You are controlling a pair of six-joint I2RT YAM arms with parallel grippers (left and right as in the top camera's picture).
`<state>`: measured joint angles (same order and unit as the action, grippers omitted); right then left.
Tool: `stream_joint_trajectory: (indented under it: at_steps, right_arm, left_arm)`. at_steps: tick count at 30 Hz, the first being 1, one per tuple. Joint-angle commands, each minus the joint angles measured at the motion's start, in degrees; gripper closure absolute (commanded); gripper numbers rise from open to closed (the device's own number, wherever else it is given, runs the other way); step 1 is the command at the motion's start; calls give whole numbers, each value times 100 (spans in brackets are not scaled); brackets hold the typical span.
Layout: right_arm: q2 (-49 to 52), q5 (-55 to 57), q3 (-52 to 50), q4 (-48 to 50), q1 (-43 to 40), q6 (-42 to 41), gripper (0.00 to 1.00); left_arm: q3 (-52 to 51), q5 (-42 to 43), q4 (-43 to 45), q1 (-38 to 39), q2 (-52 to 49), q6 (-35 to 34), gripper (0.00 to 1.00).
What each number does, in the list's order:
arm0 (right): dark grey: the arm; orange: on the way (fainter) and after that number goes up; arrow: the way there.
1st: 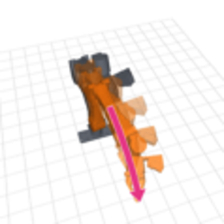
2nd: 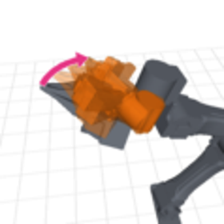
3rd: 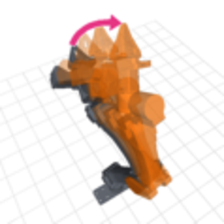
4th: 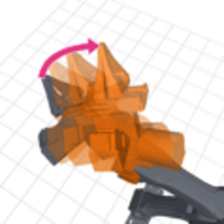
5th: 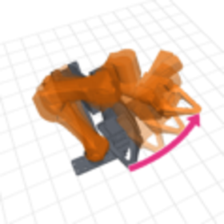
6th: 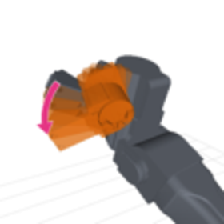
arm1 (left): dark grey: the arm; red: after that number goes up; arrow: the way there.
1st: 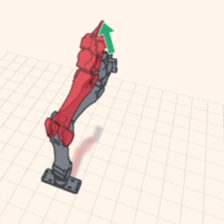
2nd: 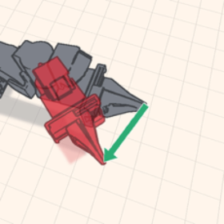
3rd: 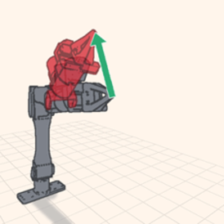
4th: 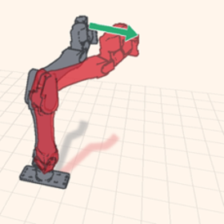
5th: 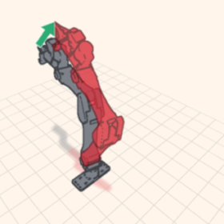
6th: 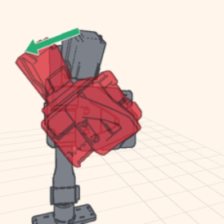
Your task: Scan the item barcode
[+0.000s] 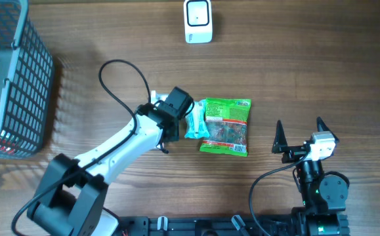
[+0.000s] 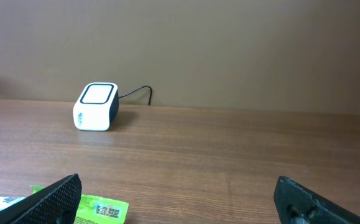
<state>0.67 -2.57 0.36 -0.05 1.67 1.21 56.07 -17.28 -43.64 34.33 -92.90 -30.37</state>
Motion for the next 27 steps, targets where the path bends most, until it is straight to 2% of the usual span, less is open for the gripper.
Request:
stream_joint_trajectory:
  at_steps: [1,4,5,6,7,9,10,12,13,14,17,23,25,27]
  right_arm:
    - [-39,-48,-7,15,-15,26,0]
    - [-39,-50,-7,15,-15,26,0]
    - [-39,-50,-7,15,-15,26,0]
    - [-39,-50,-7,15,-15,26,0]
    - [-39,-48,-7,15,-15,26,0]
    - [-39,-48,-7,15,-15,26,0]
    - [-39,-48,-7,15,-15,28,1]
    - [-39,-48,-7,15,-15,26,0]
    - [-39,-48,-7,15,-15,26,0]
    - [-39,-50,-7,15,-15,26,0]
    - [-39,-48,-7,15,-15,28,0]
    - [-39,-48,-7,15,-15,26,0]
    - [-39,-50,-7,15,-15,26,0]
    - [-39,-50,-7,15,-15,28,0]
  left_arm:
    - [136,-577,-133,304,173,-79,59]
    - [114,-1320,-372,876,166,-564,58]
    - [90,-1414,-345,1078,160,-658,49]
    - [61,-1408,-280,1191,149,-658,27]
    - [33,-1296,-216,1290,146,-651,0]
    - [33,-1213,-192,1331,144,-647,0]
    - [33,-1215,-254,1331,144,-612,3]
    - [26,-1215,-256,1329,136,-654,42]
    - [11,-1224,-267,1329,125,-809,51]
    - [2,-1287,-293,1329,111,-968,55]
    - [-98,-1521,-297,1329,57,-1062,55]
    - [-553,-1497,326,1329,-369,-1067,57]
    - [-553,-1497,439,1292,-568,-1064,66]
    - [-553,-1497,522,1259,-743,-1067,69]
